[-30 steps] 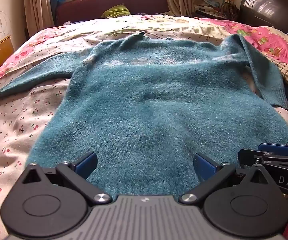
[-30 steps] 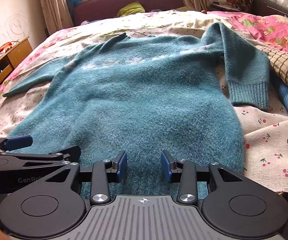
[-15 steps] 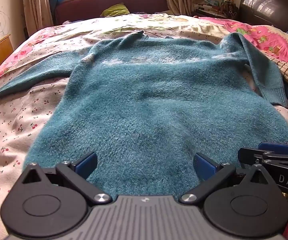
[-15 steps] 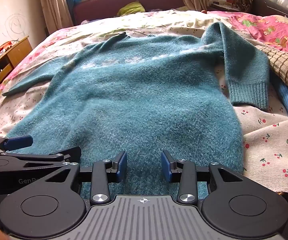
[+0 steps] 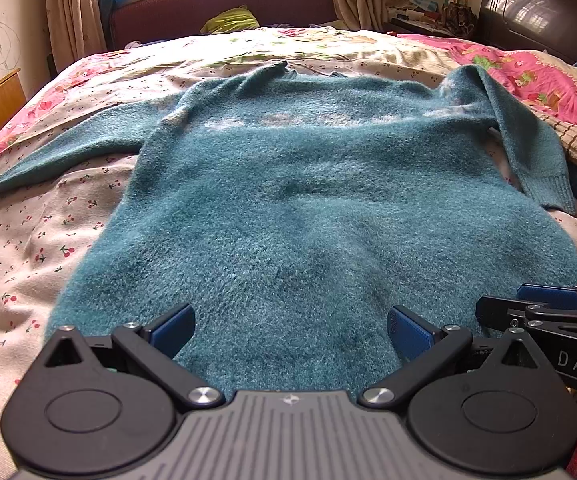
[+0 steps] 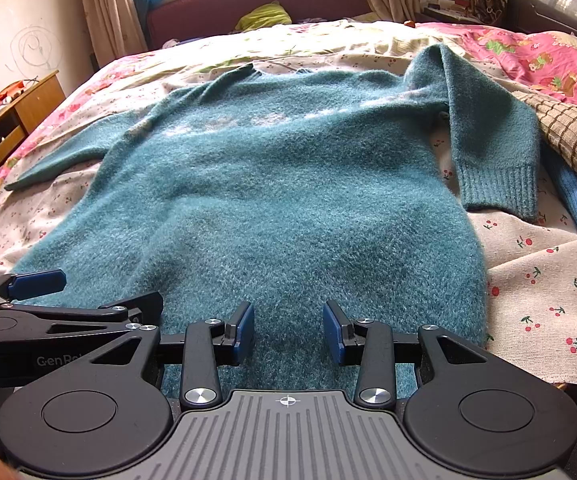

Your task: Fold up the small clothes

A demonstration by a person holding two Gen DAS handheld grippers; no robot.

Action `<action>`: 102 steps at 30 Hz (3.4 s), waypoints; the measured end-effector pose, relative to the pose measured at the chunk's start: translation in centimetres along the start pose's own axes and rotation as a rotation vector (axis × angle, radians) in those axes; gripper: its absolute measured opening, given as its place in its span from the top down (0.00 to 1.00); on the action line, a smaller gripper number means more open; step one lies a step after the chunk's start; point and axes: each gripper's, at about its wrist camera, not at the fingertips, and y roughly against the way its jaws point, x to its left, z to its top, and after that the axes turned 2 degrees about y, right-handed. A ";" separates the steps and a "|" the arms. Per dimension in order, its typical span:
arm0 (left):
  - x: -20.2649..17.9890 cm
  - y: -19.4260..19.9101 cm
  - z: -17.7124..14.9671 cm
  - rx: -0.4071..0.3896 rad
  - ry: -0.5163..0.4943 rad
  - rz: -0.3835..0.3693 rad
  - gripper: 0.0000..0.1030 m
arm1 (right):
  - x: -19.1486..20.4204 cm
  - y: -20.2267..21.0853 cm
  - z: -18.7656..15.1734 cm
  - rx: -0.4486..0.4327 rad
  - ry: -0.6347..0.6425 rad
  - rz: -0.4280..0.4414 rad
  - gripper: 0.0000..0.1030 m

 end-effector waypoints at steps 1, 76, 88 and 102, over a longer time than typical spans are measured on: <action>0.0 0.0 0.0 0.000 0.000 0.000 0.00 | 0.0 0.0 0.0 0.000 0.000 0.000 0.63; -0.6 1.0 0.2 -0.028 -0.009 0.023 0.00 | -0.5 0.4 0.0 -0.018 -0.007 0.018 0.63; -2.6 1.1 3.7 -0.052 -0.071 -0.063 0.00 | -4.4 1.7 2.4 -0.121 -0.056 -0.043 0.63; -9.6 -5.1 8.6 -0.033 -0.162 -0.185 0.00 | -11.8 -3.9 5.9 -0.107 0.064 -0.232 0.63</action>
